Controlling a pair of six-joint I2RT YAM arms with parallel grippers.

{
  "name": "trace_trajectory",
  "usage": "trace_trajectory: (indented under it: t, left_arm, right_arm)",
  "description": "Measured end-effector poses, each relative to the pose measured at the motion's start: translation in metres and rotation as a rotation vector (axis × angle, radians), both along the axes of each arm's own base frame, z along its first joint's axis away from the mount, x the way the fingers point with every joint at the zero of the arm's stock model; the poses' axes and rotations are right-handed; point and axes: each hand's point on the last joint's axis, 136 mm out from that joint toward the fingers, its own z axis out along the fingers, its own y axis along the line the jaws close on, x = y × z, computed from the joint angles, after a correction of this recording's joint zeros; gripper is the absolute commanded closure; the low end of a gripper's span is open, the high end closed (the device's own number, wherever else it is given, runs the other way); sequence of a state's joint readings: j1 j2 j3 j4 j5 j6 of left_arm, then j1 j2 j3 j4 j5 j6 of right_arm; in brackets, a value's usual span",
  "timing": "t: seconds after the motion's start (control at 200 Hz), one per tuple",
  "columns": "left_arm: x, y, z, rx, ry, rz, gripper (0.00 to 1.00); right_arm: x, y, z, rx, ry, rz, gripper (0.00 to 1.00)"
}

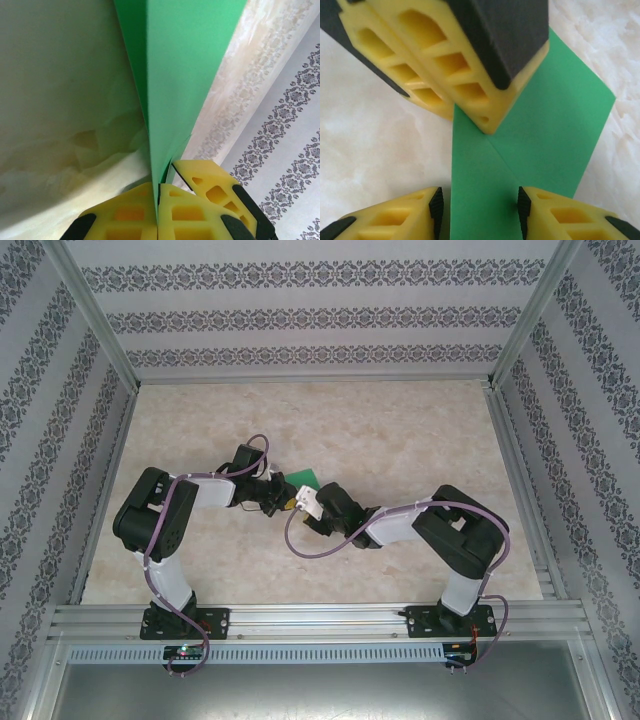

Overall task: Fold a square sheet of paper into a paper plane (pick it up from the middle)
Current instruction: Fold the wing for the fifth time at the center of the table.

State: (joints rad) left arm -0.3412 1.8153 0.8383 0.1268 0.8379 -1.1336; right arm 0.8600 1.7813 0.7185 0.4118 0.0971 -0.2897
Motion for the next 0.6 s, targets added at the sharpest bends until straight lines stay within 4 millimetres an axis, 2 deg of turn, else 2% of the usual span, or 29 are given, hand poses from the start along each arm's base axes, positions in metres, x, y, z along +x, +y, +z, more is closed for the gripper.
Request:
trace_trajectory:
  t: [0.405, 0.599]
  left_arm:
    - [-0.0020, 0.0007, -0.0015, 0.005, 0.010, -0.002, 0.92]
    - [-0.0016, 0.0006, 0.0002, 0.005, 0.003, -0.004, 0.88]
  right_arm:
    - [0.0063, 0.0009, -0.0006, -0.007, -0.038, -0.004, 0.67]
    - [0.0094, -0.0003, 0.0000, -0.015, -0.058, -0.011, 0.79]
